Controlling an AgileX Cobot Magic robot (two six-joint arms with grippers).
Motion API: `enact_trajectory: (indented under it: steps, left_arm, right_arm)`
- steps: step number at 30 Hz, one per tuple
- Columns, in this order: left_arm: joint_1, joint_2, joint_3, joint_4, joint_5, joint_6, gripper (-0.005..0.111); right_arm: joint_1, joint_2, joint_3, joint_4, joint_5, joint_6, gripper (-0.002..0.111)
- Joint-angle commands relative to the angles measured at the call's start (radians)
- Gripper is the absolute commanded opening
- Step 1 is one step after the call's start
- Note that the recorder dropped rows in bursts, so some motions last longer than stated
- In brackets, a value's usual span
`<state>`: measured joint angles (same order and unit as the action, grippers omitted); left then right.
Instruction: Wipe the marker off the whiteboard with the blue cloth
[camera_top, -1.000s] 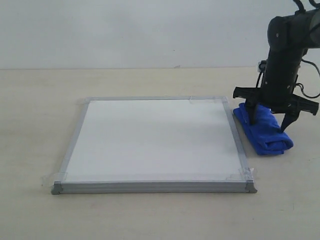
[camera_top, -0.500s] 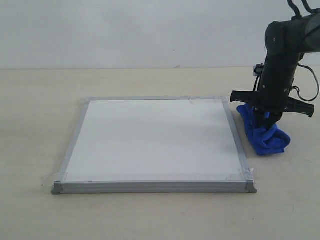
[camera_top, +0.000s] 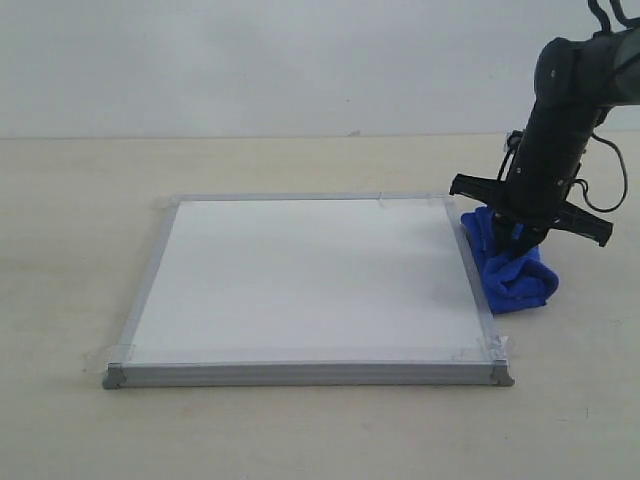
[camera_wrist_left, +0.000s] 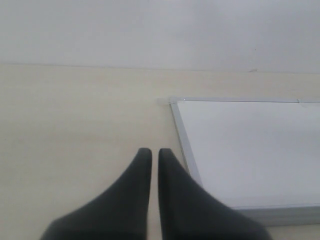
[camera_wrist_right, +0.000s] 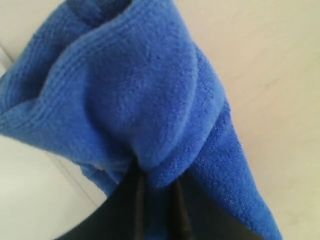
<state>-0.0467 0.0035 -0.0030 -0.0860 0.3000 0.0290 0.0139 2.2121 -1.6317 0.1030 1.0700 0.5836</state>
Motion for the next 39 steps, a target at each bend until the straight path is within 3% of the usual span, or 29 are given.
enact_trajectory:
  steps: [1, 5, 7, 11, 12, 14, 24, 26, 31, 39]
  left_arm:
    - [0.003, -0.003, 0.003, 0.001, -0.007, 0.002, 0.005]
    - [0.003, -0.003, 0.003, 0.001, -0.007, 0.002, 0.005]
    - [0.003, -0.003, 0.003, 0.001, -0.007, 0.002, 0.005]
    - [0.003, -0.003, 0.003, 0.001, -0.007, 0.002, 0.005]
    - [0.003, -0.003, 0.003, 0.001, -0.007, 0.002, 0.005]
    - [0.003, -0.003, 0.003, 0.001, -0.007, 0.002, 0.005]
    - [0.003, -0.003, 0.003, 0.001, -0.007, 0.002, 0.005]
    - [0.003, -0.003, 0.003, 0.001, -0.007, 0.002, 0.005]
    - [0.003, -0.003, 0.003, 0.001, -0.007, 0.002, 0.005]
    - [0.003, -0.003, 0.003, 0.001, -0.007, 0.002, 0.005]
  right_arm:
    - [0.020, 0.012, 0.006, 0.062, -0.014, -0.017, 0.000]
    - [0.020, 0.012, 0.006, 0.015, -0.011, -0.019, 0.000]
    - [0.020, 0.012, 0.006, 0.015, -0.011, -0.031, 0.007]
    - [0.020, 0.012, 0.006, 0.026, -0.015, -0.058, 0.038]
    - [0.020, 0.012, 0.006, 0.026, -0.020, -0.058, 0.054]
    - [0.020, 0.010, 0.004, 0.040, -0.023, -0.076, 0.061]
    - [0.020, -0.293, -0.016, 0.010, 0.002, -0.366, 0.060]
    - [0.020, -0.360, -0.016, 0.006, 0.036, -0.445, 0.052]
    - [0.020, -0.489, -0.016, -0.005, 0.122, -0.547, 0.000]
    - [0.020, -0.642, 0.036, -0.005, 0.131, -0.592, 0.000]
